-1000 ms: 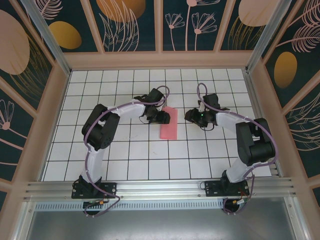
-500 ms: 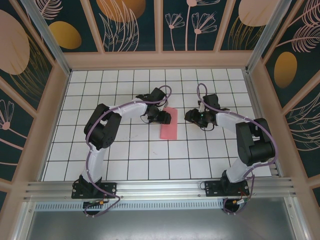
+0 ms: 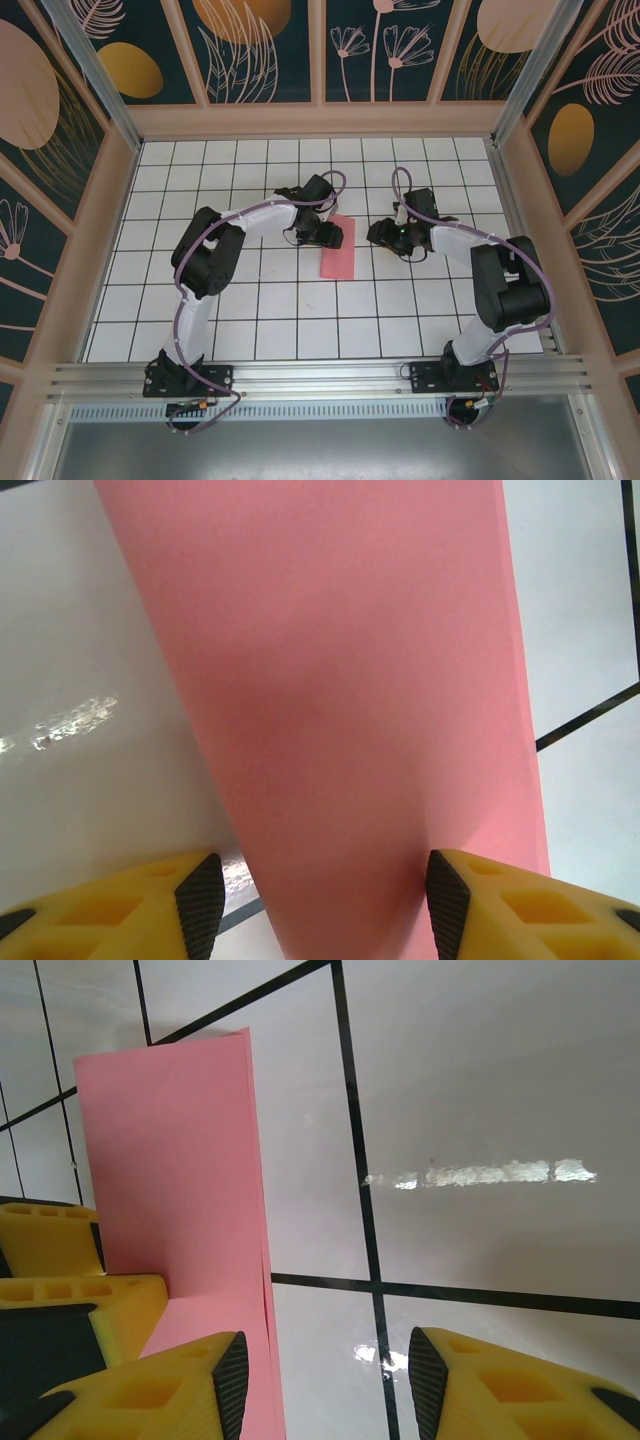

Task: Fold a paper plane with a square sheet of paper (fold left side to right side)
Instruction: First fold in half a square sheet of paper at the center of the table, then hold the square sheet of paper at the center of the table.

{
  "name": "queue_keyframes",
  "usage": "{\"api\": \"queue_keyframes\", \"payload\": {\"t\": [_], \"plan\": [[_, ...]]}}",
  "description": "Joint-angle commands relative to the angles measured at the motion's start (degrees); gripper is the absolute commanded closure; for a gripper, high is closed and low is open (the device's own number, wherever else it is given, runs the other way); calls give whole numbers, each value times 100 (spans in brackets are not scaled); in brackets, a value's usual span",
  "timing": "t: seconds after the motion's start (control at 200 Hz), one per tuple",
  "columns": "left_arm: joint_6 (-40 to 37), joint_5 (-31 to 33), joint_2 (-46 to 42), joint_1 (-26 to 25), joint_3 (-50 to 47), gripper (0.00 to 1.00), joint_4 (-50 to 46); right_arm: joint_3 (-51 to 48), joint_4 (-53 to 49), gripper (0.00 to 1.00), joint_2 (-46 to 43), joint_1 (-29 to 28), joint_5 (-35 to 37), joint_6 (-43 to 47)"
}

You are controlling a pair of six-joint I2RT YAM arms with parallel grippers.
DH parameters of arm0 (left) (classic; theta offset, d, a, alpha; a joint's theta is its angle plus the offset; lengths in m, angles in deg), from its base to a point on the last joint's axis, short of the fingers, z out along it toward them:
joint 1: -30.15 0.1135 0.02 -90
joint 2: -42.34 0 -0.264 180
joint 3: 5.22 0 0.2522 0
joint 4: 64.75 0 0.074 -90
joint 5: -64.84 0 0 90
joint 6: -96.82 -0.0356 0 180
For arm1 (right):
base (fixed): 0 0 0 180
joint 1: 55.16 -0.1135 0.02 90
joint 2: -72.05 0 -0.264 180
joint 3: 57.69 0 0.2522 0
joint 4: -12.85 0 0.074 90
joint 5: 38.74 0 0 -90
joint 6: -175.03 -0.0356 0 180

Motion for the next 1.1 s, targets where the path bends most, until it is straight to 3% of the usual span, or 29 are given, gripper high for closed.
{"api": "queue_keyframes", "payload": {"t": [0.0, 1.096], "plan": [[-79, -334, 537, -239, -13, 40, 358, 55, 66, 50, 42, -76, -74, -40], [165, -518, 747, -247, 110, 40, 471, 174, 93, 51, 180, -305, -49, -128]]}}
